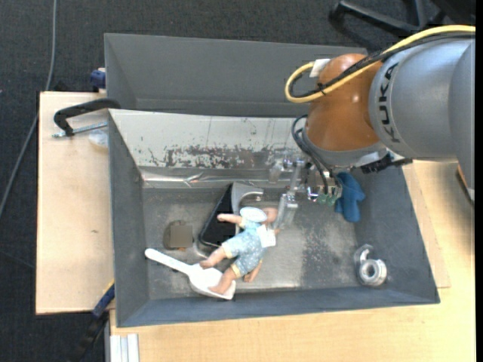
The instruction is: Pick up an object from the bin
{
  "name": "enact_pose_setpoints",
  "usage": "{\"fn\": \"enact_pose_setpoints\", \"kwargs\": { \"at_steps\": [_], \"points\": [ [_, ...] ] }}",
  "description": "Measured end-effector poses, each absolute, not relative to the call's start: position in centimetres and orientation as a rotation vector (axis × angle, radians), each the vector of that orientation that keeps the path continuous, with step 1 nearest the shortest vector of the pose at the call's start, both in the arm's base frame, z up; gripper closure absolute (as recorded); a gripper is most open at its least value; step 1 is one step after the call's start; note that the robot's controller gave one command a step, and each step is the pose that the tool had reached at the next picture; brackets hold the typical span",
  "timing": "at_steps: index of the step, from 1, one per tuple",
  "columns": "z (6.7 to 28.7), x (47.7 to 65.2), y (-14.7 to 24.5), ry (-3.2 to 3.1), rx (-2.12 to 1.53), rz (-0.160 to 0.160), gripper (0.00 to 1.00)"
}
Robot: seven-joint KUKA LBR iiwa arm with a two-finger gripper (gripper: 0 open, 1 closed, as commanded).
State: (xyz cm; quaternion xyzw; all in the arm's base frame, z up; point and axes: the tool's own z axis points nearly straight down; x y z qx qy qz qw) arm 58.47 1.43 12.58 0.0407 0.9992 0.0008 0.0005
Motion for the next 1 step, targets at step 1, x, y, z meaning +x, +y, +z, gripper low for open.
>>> {"fn": "enact_pose_setpoints", "kwargs": {
  "at_steps": [1],
  "points": [
    [12.64, 57.56, 2.98, 3.136, -0.188, 0.002, 0.00]
  ]
}}
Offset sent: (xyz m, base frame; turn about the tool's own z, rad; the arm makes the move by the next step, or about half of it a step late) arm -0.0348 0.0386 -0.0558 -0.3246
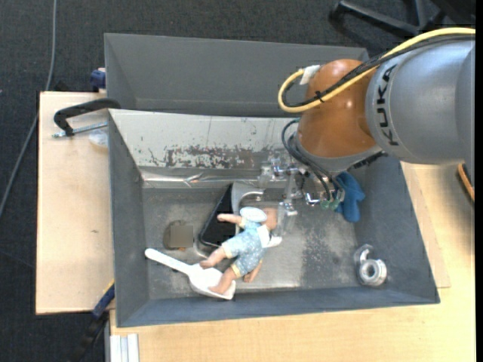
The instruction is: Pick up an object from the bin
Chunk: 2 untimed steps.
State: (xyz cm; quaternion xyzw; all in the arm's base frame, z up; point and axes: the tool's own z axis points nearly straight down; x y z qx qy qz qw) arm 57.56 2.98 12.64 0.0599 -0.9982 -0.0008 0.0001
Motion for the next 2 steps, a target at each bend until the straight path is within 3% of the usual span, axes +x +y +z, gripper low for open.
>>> {"fn": "enact_pose_setpoints", "kwargs": {
  "at_steps": [1, 2],
  "points": [
    [7.7, 55.8, 5.0, -3.142, 0.375, 0.002, 0.00],
    [7.6, 54.1, 6.5, -3.043, 0.862, 0.005, 1.00]
  ]
}}
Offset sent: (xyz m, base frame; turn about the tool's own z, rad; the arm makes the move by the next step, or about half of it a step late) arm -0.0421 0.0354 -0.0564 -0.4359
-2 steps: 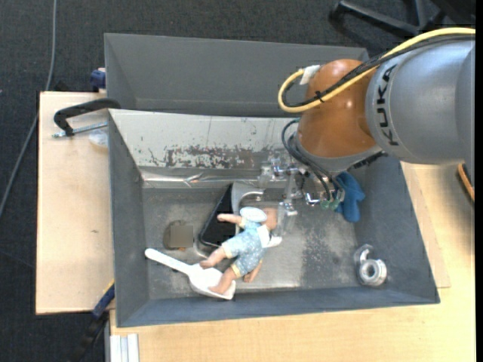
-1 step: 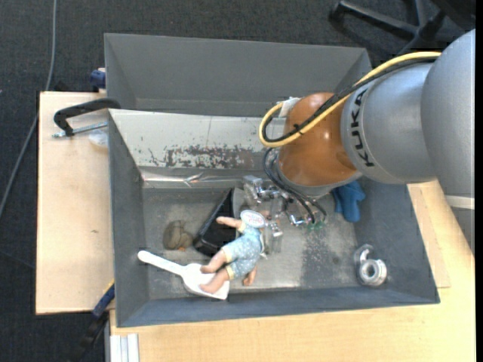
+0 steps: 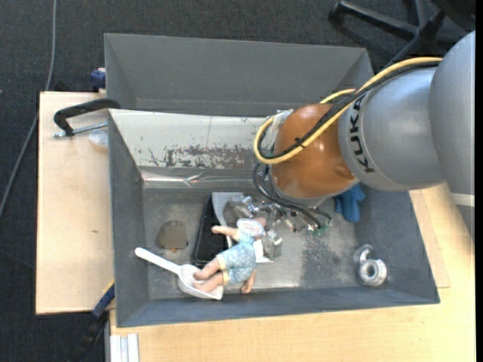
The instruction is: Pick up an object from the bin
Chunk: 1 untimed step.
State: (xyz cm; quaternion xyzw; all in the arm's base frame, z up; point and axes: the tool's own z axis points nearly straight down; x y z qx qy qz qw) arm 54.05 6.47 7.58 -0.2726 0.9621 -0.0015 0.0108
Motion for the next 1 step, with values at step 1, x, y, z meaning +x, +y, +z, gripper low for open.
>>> {"fn": "enact_pose_setpoints", "kwargs": {
  "at_steps": [1],
  "points": [
    [7.58, 54.05, 6.47, 3.002, -0.851, -0.005, 1.00]
  ]
}}
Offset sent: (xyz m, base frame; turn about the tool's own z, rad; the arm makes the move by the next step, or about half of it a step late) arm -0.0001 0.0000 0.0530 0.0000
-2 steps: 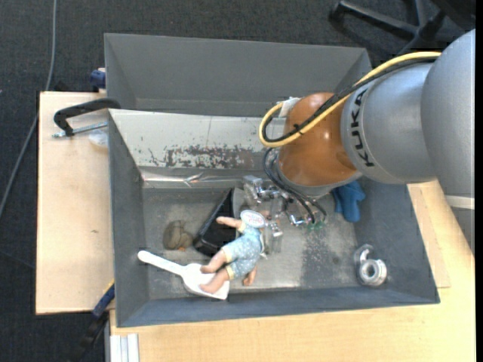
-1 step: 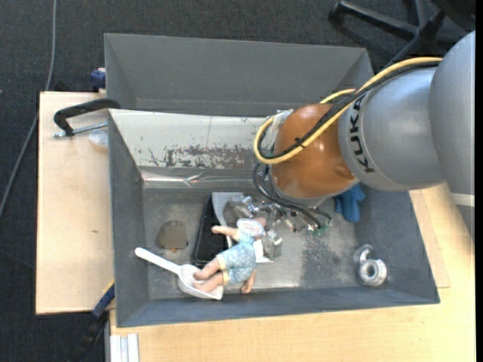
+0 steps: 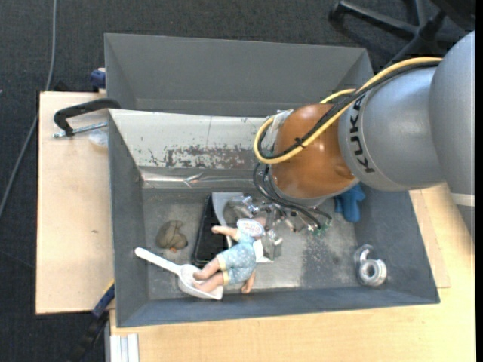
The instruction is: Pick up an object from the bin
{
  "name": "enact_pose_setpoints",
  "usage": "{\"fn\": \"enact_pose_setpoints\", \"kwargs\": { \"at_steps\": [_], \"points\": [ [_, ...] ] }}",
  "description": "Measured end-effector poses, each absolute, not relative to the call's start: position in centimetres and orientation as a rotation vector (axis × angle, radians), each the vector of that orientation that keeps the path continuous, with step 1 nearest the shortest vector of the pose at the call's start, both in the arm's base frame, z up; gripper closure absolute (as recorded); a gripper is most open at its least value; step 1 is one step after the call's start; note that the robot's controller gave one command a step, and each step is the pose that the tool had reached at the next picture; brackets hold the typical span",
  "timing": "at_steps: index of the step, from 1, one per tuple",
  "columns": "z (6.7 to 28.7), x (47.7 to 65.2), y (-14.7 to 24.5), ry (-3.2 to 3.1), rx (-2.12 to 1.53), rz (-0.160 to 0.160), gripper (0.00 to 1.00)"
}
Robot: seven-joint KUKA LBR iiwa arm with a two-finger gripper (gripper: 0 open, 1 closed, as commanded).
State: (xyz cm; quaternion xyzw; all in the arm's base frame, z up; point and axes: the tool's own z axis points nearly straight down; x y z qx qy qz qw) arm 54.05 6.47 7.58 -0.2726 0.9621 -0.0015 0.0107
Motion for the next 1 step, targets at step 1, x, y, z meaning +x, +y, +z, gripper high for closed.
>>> {"fn": "enact_pose_setpoints", "kwargs": {
  "at_steps": [1],
  "points": [
    [8.24, 53.95, 6.47, 3.003, -0.851, -0.004, 1.00]
  ]
}}
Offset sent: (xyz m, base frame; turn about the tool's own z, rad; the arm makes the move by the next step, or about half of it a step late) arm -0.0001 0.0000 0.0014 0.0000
